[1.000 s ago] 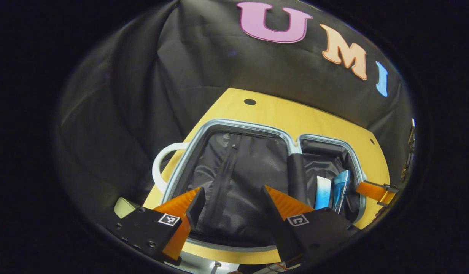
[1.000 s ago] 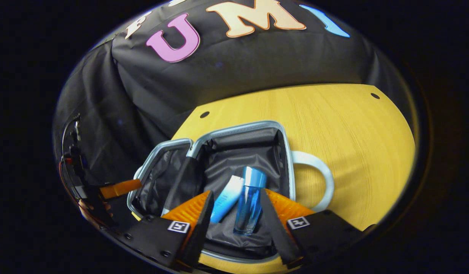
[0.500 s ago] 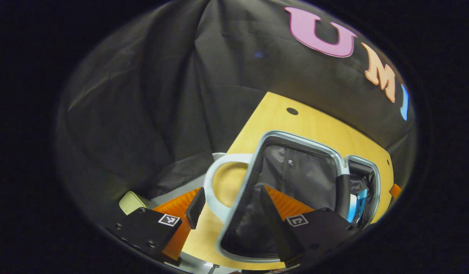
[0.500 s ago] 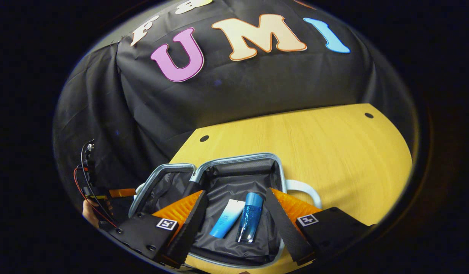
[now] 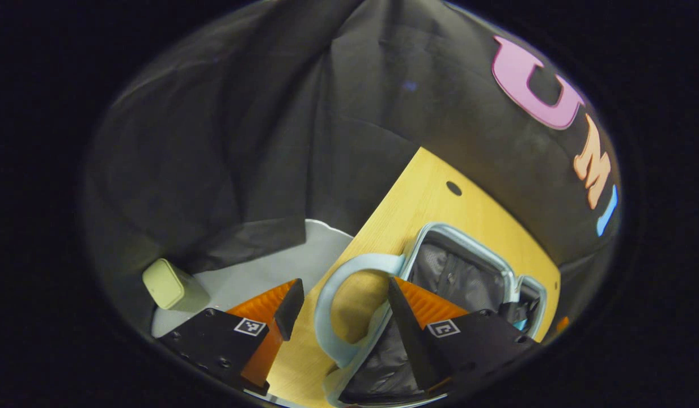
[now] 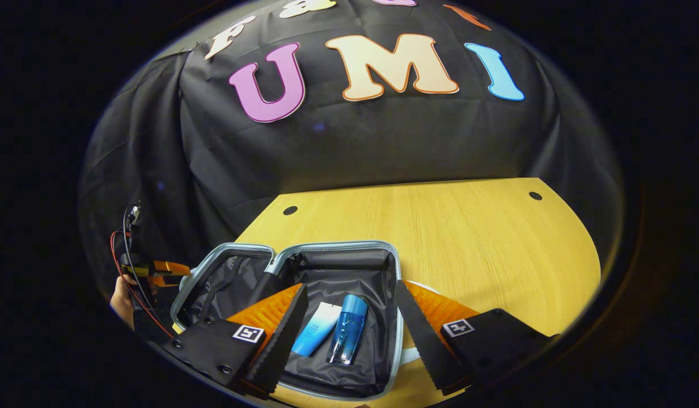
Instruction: First open the suitcase, pack the skin care products into it, and then close the suitcase.
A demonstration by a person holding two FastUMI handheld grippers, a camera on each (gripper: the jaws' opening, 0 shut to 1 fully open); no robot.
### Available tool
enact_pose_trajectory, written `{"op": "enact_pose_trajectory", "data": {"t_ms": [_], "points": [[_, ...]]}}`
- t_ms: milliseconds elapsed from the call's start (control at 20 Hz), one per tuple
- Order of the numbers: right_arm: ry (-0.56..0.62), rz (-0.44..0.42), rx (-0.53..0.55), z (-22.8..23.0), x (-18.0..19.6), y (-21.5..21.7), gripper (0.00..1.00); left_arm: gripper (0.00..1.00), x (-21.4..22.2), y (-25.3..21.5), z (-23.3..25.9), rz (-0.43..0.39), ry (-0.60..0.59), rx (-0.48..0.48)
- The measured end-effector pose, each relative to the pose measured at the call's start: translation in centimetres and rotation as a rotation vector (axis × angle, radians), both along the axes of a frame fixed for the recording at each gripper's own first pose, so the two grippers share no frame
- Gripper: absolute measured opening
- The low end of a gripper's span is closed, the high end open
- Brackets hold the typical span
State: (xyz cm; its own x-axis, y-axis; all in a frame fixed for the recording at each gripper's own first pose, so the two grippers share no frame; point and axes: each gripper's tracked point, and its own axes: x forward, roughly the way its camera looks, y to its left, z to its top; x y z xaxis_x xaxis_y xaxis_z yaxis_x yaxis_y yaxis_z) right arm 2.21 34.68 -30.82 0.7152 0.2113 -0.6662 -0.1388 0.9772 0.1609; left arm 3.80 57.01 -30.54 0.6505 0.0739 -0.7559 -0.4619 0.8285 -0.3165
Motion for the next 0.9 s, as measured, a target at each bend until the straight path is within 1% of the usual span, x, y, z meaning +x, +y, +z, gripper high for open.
{"op": "enact_pose_trajectory", "data": {"t_ms": [50, 100, 150, 200, 250, 300, 350, 400, 450, 550, 600, 650, 700, 750, 800, 850, 900], "points": [[-0.001, -0.002, -0.007, 0.1, 0.1, -0.2, 0.98, 0.87, 0.3, 0.0, 0.1, -0.001, -0.016, -0.013], [0.000, -0.005, -0.013, -0.1, 0.0, -0.3, 0.98, 0.86, 0.1, 0.5, -0.3, -0.001, -0.003, -0.008], [0.002, -0.007, -0.015, -0.2, 0.0, -0.3, 0.98, 0.86, -0.6, 0.9, -1.0, 0.001, 0.035, 0.001], [0.007, -0.007, -0.018, -0.4, -0.1, -0.2, 0.98, 0.82, -0.9, 1.4, -1.7, 0.006, 0.058, 0.001], [0.010, -0.006, -0.019, -0.5, -0.1, -0.1, 0.98, 0.87, -0.9, 1.6, -2.3, 0.012, 0.077, -0.007], [0.011, -0.005, -0.021, -0.5, -0.1, 0.0, 0.94, 0.87, -0.9, 1.3, -3.1, 0.009, 0.096, -0.016], [0.010, -0.003, -0.023, -0.4, -0.1, 0.0, 0.98, 0.87, -0.9, 1.2, -3.7, 0.005, 0.106, -0.021], [0.010, -0.002, -0.025, -0.4, -0.2, 0.0, 0.98, 0.84, -1.0, 1.6, -4.1, 0.001, 0.124, -0.023], [0.007, -0.001, -0.027, -0.3, -0.2, 0.0, 0.98, 0.70, -1.3, 1.9, -4.6, 0.000, 0.145, -0.020], [-0.006, 0.001, -0.032, 0.1, -0.2, -0.1, 0.98, 0.43, -1.3, 0.9, -5.5, -0.020, 0.177, -0.035], [-0.013, 0.001, -0.035, 0.3, -0.2, -0.3, 0.93, 0.29, -1.9, 0.8, -5.7, -0.042, 0.204, -0.005], [-0.020, 0.000, -0.039, 0.5, -0.2, -0.5, 0.93, 0.16, -2.0, 1.1, -5.7, -0.084, 0.219, 0.040], [-0.026, 0.000, -0.042, 0.7, -0.2, -0.8, 0.98, 0.13, -1.8, 1.1, -5.2, -0.119, 0.216, 0.081], [-0.035, 0.003, -0.041, 0.8, -0.3, -0.9, 0.98, 0.06, -1.3, 0.8, -4.3, -0.146, 0.194, 0.108], [-0.043, 0.009, -0.038, 1.0, -0.3, -0.9, 0.98, 0.04, -1.0, 0.4, -3.3, -0.162, 0.175, 0.122], [-0.049, 0.014, -0.036, 1.1, -0.4, -1.0, 0.93, 0.01, -1.2, 0.0, -2.5, -0.168, 0.171, 0.138], [-0.058, 0.023, -0.033, 1.4, -0.5, -1.0, 0.94, 0.00, -1.3, 0.2, -1.7, -0.179, 0.160, 0.162]]}}
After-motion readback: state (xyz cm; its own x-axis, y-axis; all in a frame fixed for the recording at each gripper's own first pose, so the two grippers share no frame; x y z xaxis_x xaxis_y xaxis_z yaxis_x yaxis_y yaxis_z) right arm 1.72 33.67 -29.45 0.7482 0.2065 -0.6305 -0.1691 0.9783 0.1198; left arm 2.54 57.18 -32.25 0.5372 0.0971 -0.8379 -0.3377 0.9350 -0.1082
